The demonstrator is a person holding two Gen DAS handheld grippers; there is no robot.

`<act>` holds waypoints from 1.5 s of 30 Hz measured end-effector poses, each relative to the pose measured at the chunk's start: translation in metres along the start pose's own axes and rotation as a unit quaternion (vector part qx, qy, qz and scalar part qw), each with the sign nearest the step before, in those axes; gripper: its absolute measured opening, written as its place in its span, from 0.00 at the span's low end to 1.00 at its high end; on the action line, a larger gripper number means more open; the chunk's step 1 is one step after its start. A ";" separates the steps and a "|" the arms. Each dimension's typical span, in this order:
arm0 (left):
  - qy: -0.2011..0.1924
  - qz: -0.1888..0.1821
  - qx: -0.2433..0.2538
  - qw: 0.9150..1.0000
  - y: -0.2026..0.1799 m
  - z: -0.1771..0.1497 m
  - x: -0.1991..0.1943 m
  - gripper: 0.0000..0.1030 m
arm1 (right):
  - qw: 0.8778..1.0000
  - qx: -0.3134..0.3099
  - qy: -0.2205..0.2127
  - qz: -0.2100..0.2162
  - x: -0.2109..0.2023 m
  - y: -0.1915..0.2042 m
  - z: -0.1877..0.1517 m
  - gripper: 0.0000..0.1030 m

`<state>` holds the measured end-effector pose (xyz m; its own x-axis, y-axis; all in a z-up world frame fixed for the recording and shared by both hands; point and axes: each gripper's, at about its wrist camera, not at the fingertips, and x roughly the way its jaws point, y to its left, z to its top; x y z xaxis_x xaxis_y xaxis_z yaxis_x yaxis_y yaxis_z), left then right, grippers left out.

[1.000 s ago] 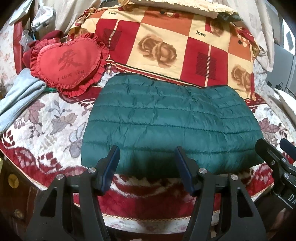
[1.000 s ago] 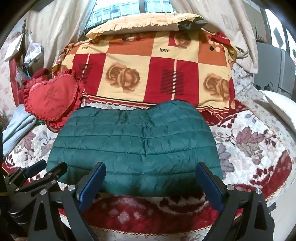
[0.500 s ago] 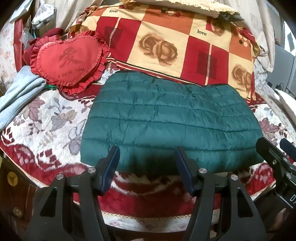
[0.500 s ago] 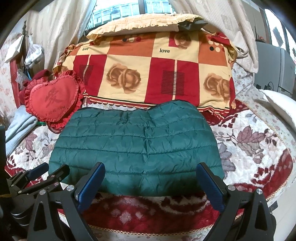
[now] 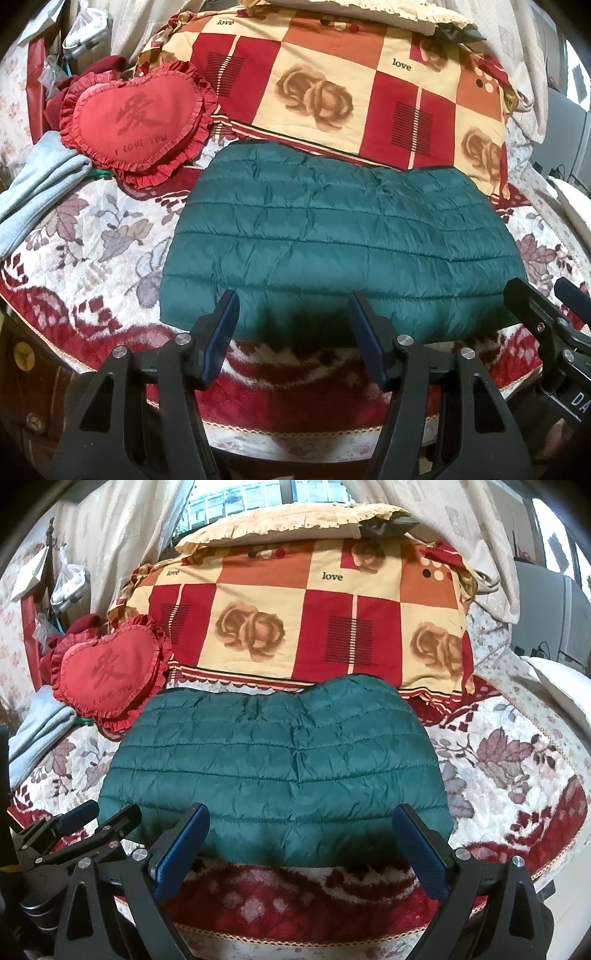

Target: Fold large clothes

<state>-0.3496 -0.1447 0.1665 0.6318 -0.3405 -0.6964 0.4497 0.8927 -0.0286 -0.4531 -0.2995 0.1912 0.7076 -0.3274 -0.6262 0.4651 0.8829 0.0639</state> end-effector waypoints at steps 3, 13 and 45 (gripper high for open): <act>-0.002 0.005 0.003 1.000 -0.001 0.000 0.000 0.60 | 1.000 -0.001 -0.001 -0.001 0.000 0.000 0.000 0.95; -0.006 0.019 0.010 1.000 -0.004 -0.001 -0.001 0.60 | 1.000 0.003 0.002 0.001 -0.001 -0.002 0.000 0.95; -0.004 0.039 0.024 0.999 0.000 -0.002 0.001 0.60 | 1.000 0.003 0.005 0.009 0.001 -0.001 -0.002 0.96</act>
<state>-0.3507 -0.1445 0.1645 0.6703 -0.2732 -0.6900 0.4288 0.9014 0.0597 -0.4541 -0.2999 0.1886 0.7104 -0.3074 -0.6331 0.4553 0.8867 0.0803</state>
